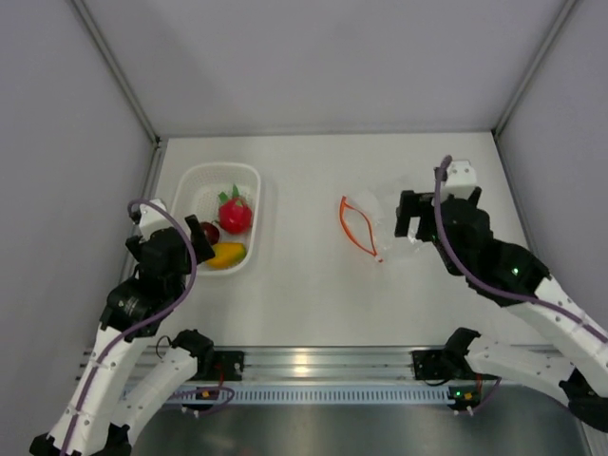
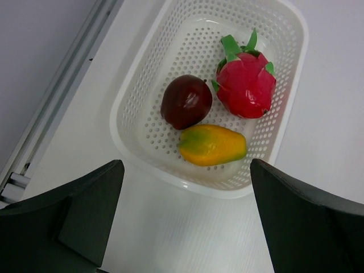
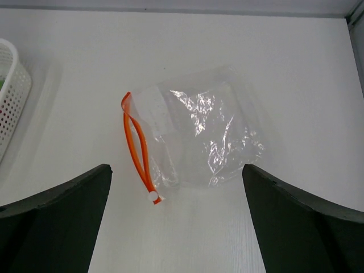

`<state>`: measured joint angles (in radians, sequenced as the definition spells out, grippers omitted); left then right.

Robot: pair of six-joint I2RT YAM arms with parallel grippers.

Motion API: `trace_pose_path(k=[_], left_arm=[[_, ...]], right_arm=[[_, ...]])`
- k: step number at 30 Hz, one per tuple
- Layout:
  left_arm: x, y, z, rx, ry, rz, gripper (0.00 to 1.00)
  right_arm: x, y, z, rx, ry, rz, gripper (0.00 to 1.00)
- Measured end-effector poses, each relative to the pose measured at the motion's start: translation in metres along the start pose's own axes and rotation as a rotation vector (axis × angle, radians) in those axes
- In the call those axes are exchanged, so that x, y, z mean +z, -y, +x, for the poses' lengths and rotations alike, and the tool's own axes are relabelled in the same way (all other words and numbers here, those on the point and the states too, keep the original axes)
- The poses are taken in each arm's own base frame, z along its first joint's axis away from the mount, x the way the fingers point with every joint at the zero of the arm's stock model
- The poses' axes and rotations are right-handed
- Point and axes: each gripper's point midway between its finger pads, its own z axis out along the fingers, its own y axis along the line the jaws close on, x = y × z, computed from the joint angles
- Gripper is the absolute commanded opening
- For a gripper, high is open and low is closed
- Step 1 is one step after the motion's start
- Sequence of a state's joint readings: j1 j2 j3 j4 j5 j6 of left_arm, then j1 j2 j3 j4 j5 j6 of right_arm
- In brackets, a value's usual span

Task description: Open the zip-top bag and remove the fake food

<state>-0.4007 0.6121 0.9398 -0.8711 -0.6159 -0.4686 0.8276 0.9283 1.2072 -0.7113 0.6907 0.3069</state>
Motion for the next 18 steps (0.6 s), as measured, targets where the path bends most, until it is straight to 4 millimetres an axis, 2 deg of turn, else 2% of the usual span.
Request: trace_pose_path(k=[5, 10, 14, 18], left_arm=[[0.006, 0.008, 0.003, 0.028, -0.015, 0.024, 0.99], [0.009, 0.016, 0.007, 0.043, -0.014, 0.075, 0.99], [0.007, 0.024, 0.023, 0.079, -0.017, 0.178, 0.99], [0.001, 0.031, 0.024, 0.091, 0.000, 0.245, 0.99]], right_arm=[[-0.028, 0.037, 0.043, 0.059, 0.067, -0.025, 1.00], [-0.040, 0.062, 0.056, 0.080, 0.100, 0.021, 0.99], [-0.042, 0.072, 0.063, 0.058, 0.082, 0.061, 0.99], [-0.040, 0.079, 0.075, 0.031, 0.053, 0.106, 0.99]])
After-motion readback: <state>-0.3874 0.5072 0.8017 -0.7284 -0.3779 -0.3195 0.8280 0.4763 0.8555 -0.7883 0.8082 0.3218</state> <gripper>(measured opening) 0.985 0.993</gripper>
